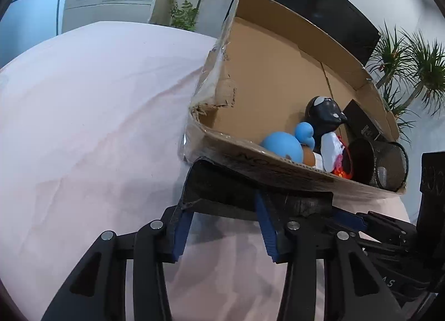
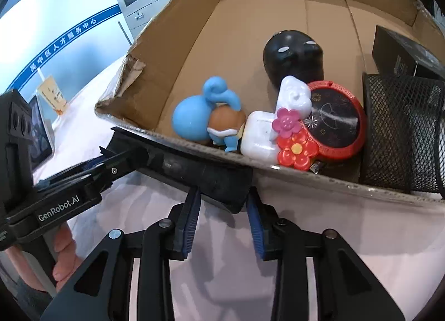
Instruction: Organize rigid objects
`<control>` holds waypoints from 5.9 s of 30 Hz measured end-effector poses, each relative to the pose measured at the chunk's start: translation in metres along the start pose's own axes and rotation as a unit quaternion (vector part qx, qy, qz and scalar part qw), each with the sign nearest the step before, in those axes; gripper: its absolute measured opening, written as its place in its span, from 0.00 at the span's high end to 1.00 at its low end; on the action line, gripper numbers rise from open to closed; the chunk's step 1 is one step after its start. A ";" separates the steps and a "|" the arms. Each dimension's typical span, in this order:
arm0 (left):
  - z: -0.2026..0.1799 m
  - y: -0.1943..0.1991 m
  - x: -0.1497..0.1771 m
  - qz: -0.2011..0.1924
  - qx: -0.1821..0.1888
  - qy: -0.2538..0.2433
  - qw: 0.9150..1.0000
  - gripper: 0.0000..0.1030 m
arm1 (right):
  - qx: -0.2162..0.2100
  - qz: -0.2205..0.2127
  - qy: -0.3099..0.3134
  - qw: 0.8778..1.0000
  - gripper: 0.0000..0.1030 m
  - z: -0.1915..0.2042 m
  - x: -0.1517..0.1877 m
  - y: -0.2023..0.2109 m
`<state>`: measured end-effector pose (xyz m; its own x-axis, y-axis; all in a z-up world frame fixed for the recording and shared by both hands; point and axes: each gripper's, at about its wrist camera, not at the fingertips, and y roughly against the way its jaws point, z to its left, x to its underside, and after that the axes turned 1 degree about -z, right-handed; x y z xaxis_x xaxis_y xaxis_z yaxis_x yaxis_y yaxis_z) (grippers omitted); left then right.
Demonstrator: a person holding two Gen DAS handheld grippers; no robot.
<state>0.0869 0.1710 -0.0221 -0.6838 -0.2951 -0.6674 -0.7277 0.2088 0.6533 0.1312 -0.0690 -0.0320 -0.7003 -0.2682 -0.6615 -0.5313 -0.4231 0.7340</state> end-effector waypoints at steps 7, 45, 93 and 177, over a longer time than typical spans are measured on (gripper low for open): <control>-0.014 0.013 0.010 -0.006 0.006 -0.036 0.999 0.60 | 0.022 0.003 0.030 0.999 0.73 0.006 0.016 0.010; -0.047 0.020 0.024 0.025 0.042 -0.096 0.994 0.38 | 0.028 0.004 0.066 0.997 0.35 -0.009 0.037 0.048; -0.025 0.002 0.022 0.067 0.042 -0.028 0.996 0.64 | -0.034 0.011 -0.010 0.999 0.63 -0.030 0.001 0.013; -0.130 0.030 0.079 0.051 -0.063 -0.119 0.990 0.22 | 0.155 0.015 -0.076 0.985 0.17 -0.107 0.084 0.106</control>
<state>0.0186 0.0331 -0.0088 -0.7569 -0.0469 -0.6519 -0.6528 0.1033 0.7505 0.0668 -0.2287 -0.0263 -0.7688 -0.1347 -0.6251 -0.6125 -0.1256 0.7804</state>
